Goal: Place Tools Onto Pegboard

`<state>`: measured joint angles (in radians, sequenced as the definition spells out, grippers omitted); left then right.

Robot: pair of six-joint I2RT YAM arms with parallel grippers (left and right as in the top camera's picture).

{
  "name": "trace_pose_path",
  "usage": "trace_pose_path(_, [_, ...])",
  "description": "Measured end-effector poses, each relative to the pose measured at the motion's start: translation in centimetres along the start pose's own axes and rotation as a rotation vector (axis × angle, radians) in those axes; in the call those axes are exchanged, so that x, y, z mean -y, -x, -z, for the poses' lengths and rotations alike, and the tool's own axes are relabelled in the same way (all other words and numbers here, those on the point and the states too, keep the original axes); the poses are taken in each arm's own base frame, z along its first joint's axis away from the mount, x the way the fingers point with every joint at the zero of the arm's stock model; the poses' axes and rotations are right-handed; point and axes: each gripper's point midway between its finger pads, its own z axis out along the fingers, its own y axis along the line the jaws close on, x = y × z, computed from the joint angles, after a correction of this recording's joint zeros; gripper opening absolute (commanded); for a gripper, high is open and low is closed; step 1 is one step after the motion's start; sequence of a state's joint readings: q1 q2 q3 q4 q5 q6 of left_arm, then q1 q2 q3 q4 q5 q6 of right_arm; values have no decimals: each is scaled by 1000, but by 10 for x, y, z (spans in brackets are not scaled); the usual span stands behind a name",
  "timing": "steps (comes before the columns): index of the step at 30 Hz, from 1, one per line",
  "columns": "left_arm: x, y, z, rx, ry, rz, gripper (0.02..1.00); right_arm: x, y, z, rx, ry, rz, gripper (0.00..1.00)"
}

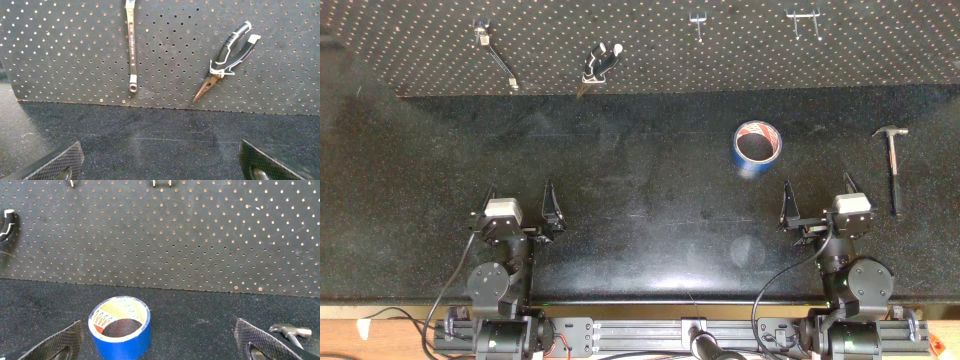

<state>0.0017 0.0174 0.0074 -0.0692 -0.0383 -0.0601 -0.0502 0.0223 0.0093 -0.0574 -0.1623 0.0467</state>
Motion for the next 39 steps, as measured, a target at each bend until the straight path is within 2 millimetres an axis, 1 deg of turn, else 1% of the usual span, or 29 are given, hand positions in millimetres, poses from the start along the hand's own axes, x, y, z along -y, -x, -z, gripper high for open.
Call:
trace_pose_path(11, [2,-1,0,-2,-14,-4,996,0,0,0,0,0,0,982])
trace_pose_path(14, [2,-1,0,-3,-14,-4,996,6,-1,0,-4,-34,-1,982])
trace_pose_path(15, [2,-1,0,-2,-14,-4,996,11,-2,0,-6,-66,-62,982])
trace_pose_path(17, [2,-1,0,-3,-14,-4,996,12,-9,-2,-46,-78,-152,982])
trace_pose_path(19, [3,-1,0,-3,-17,-5,996,8,-22,-10,-176,-78,-252,982])
trace_pose_path(20, [3,-1,0,-4,-17,-5,998,0,-20,-18,-256,-62,-294,982])
trace_pose_path(21, [3,0,0,-1,-19,-7,996,-4,-10,-25,-275,-44,-304,980])
trace_pose_path(23, [4,0,0,-1,-21,-7,996,-28,15,-48,-400,22,-316,982])
trace_pose_path(24, [4,0,0,-1,-21,-7,996,-36,20,-56,-465,40,-310,982])
trace_pose_path(25, [4,0,0,1,-21,-7,996,-44,15,-60,-567,46,-302,982])
trace_pose_path(26, [4,0,0,3,-21,-7,996,-52,10,-69,-650,53,-292,982])
trace_pose_path(27, [4,0,0,3,-21,-7,996,-59,-3,-73,-754,53,-281,982])
trace_pose_path(30, [4,0,0,1,-21,-7,996,-75,-37,-85,-958,55,-246,982])
trace_pose_path(31, [4,0,0,2,-21,-7,996,-80,-45,-88,-1001,60,-233,980])
trace_pose_path(33, [4,0,0,1,-21,-7,996,-97,-59,-103,-1057,95,-179,978])
trace_pose_path(35, [4,0,0,2,-21,-7,996,-108,-72,-109,-1098,123,-135,978])
trace_pose_path(37, [4,0,0,2,-21,-7,996,-108,-83,-115,-1122,114,-112,978])
trace_pose_path(39, [4,0,0,2,-21,-7,996,-103,-95,-118,-1141,88,-87,987])
